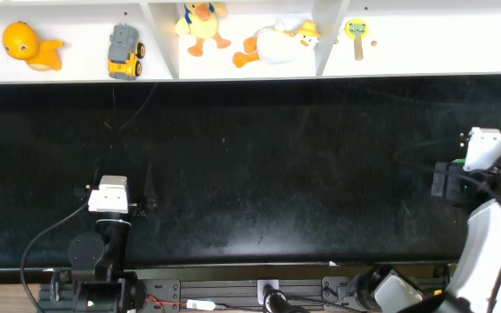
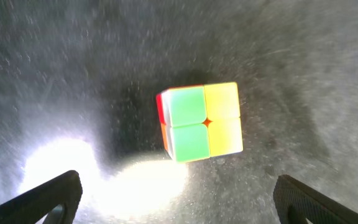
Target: Store Toys
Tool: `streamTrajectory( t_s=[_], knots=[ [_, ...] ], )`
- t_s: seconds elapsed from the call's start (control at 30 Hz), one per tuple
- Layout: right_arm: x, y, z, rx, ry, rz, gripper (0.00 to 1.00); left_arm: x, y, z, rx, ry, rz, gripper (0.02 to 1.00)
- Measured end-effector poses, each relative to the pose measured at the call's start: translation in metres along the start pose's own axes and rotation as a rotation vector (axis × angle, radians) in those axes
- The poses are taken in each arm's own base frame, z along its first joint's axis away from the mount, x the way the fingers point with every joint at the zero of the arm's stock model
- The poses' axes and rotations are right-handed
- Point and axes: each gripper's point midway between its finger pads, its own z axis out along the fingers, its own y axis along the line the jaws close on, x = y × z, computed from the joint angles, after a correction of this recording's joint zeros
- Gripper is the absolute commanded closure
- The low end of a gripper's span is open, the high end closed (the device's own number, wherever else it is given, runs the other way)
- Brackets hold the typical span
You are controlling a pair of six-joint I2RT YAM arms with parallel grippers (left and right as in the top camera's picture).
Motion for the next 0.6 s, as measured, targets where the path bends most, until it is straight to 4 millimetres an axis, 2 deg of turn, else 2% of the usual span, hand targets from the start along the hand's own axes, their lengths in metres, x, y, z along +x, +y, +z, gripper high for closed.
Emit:
streamTrajectory(
  t_s=[0.37, 0.6],
  knots=[
    [-0.003, -0.020, 0.033, -0.032, -0.041, -0.108, 0.003, 0.000, 0.000, 0.000, 0.000, 0.000, 0.000, 0.020],
    [0.008, -0.017, 0.050, -0.065, 0.011, -0.096, 0.016, 0.000, 0.000, 0.000, 0.000, 0.000, 0.000, 0.020]
  ],
)
